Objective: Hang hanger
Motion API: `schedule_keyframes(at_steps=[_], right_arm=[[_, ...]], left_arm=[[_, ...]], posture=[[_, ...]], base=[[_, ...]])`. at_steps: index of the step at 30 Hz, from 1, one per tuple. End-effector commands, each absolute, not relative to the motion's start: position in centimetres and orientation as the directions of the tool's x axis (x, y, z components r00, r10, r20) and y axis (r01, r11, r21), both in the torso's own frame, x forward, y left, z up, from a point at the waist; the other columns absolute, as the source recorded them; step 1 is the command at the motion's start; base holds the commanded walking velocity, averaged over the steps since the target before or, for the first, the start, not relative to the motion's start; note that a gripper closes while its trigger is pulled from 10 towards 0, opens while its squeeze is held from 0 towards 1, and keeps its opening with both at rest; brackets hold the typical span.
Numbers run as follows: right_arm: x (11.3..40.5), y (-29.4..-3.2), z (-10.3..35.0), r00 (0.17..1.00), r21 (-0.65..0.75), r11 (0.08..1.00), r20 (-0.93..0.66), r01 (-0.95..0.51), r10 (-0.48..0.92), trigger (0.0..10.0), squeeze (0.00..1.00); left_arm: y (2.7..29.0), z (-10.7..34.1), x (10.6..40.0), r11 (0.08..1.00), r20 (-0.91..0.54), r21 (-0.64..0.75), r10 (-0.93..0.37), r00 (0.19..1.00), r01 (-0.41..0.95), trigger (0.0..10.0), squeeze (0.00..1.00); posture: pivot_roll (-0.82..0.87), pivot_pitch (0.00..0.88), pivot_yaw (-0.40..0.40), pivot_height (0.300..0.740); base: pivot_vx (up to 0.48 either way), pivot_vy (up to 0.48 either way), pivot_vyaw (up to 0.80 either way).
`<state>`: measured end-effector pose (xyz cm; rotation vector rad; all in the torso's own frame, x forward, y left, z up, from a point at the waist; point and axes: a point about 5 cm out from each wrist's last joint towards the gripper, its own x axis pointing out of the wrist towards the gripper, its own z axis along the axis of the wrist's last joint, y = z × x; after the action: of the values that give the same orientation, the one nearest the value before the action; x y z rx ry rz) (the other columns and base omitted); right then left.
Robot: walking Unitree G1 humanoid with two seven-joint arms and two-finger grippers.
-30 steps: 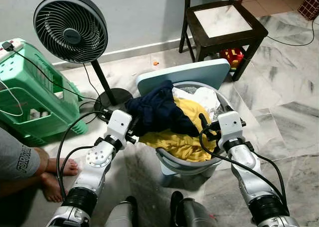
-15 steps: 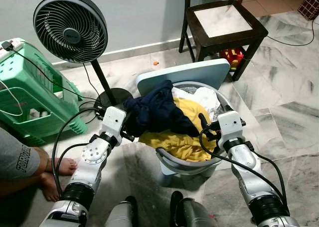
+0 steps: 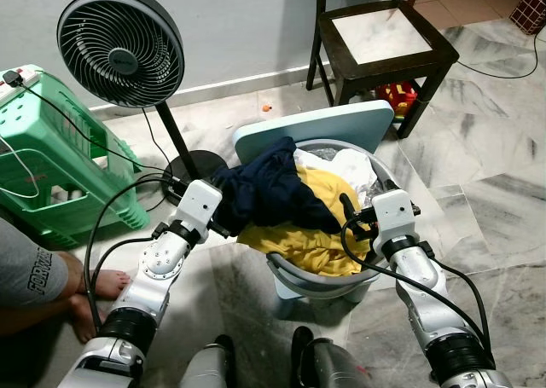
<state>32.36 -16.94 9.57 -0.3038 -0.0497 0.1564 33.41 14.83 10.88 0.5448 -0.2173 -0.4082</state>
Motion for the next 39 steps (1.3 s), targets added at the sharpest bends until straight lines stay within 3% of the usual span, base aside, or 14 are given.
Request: schedule_keyframes(at_steps=[1,5,10,24,26,27,28,29,35,36,38,39], right_arm=[[31.9,-17.0,9.0,0.988,-0.294,0.945,0.011,-0.142,0.152,10.0,0.00],[31.9,-16.9,9.0,0.988,-0.292,0.946,0.012,-0.142,0.152,10.0,0.00],[32.0,-16.9,9.0,0.988,-0.292,0.946,0.013,-0.142,0.153,10.0,0.00],[32.0,-16.9,9.0,0.987,-0.295,0.943,0.008,-0.151,0.161,10.0,0.00],[32.0,-16.9,9.0,0.987,-0.295,0.944,0.008,-0.151,0.160,10.0,0.00],[32.0,-16.9,9.0,0.987,-0.294,0.944,0.008,-0.151,0.160,10.0,0.00],[32.0,-16.9,9.0,0.987,-0.294,0.944,0.008,-0.151,0.160,10.0,0.00],[32.0,-16.9,8.9,0.987,-0.293,0.944,0.008,-0.150,0.160,10.0,0.00],[31.8,-16.8,8.8,0.987,-0.291,0.945,0.007,-0.151,0.160,10.0,0.00],[31.8,-16.8,8.8,0.987,-0.290,0.945,0.006,-0.151,0.160,10.0,0.00],[31.8,-16.8,8.8,0.987,-0.290,0.945,0.006,-0.151,0.160,10.0,0.00],[31.8,-16.9,8.8,0.987,-0.291,0.945,0.005,-0.150,0.159,10.0,0.00]], left_arm=[[14.2,10.4,32.8,0.713,0.084,0.612,-0.488,0.869,0.342,0.0,0.00],[12.5,9.8,31.9,0.656,0.071,0.634,-0.577,0.813,0.410,0.0,0.00],[11.7,9.2,31.2,0.656,0.076,0.622,-0.594,0.801,0.428,0.0,0.00],[12.5,9.1,30.9,0.721,0.114,0.587,-0.524,0.844,0.368,0.2,0.00],[12.5,9.3,30.9,0.728,0.126,0.582,-0.520,0.845,0.362,4.5,0.00],[12.4,9.3,30.9,0.733,0.128,0.574,-0.522,0.843,0.366,2.7,0.00],[12.4,9.3,30.9,0.733,0.128,0.574,-0.522,0.843,0.366,2.7,0.00],[12.4,9.2,30.8,0.734,0.125,0.567,-0.526,0.842,0.374,0.0,0.00],[12.6,8.8,30.8,0.749,0.103,0.538,-0.514,0.852,0.387,0.0,0.00],[12.8,8.7,31.0,0.758,0.089,0.527,-0.499,0.862,0.384,9.5,1.00],[13.0,8.6,31.2,0.765,0.078,0.517,-0.488,0.869,0.384,9.5,1.00],[13.4,8.5,31.5,0.793,0.068,0.483,-0.456,0.887,0.371,10.0,1.00]], posture=[[0.08,0.295,-0.007,0.740],[0.08,0.295,-0.007,0.740],[0.08,0.296,-0.008,0.740],[0.09,0.297,-0.016,0.740],[0.09,0.297,-0.014,0.740],[0.09,0.297,-0.014,0.740],[0.09,0.297,-0.014,0.740],[0.09,0.298,-0.012,0.740],[0.09,0.302,-0.010,0.740],[0.09,0.303,-0.011,0.740],[0.09,0.303,-0.011,0.740],[0.08,0.303,-0.011,0.740]], base=[[0.000,0.000,0.00],[0.000,0.000,0.00],[0.000,0.000,0.00],[0.000,0.000,0.00],[0.000,0.000,0.00],[0.000,0.000,0.00],[0.000,0.000,0.00],[0.000,0.000,0.00],[0.000,0.000,0.00],[0.000,0.000,0.00],[0.000,0.000,0.00],[0.000,0.000,0.00]])
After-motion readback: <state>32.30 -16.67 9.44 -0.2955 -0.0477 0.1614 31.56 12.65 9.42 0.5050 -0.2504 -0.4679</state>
